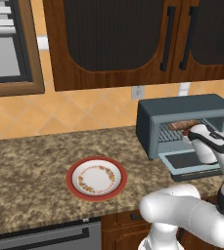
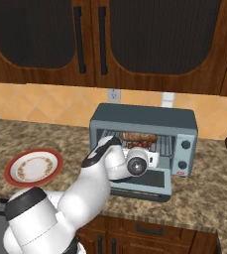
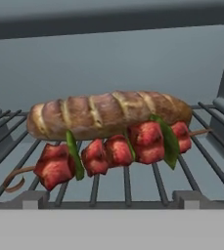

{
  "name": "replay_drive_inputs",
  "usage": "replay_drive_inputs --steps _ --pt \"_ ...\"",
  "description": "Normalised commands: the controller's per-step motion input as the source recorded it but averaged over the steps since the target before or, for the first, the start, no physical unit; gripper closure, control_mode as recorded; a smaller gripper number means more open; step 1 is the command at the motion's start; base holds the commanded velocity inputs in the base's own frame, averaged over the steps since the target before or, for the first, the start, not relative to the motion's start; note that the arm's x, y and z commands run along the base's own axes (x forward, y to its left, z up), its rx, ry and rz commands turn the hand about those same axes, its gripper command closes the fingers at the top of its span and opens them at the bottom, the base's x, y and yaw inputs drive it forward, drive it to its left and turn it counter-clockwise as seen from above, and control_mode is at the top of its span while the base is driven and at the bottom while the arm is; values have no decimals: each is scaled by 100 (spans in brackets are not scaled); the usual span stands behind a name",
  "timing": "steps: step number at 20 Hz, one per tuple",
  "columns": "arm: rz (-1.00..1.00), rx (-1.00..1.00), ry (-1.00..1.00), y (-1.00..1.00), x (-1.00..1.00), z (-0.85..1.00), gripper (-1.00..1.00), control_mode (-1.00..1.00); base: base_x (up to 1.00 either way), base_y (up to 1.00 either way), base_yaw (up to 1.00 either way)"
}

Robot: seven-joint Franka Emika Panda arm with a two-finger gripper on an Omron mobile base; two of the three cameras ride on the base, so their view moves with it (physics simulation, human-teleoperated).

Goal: Pick up the kebab skewer and baguette bread, and place them inside the toaster oven. Close the toaster oven door and start by setting the timer.

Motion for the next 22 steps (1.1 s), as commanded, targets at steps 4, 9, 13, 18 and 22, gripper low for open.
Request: replay_drive_inputs --steps 4,9,13,18,22 --pt "0 0 0 0 -16 0 -100 -100 0 0 0" --pt "0 0 0 -3 -39 11 -100 -100 0 0 0" --pt "0 0 1 -23 -25 30 -100 -100 0 0 0" --pt "0 0 0 -35 -43 23 -100 -100 0 0 0" --pt "0 0 2 -27 -61 9 -100 -100 0 0 0"
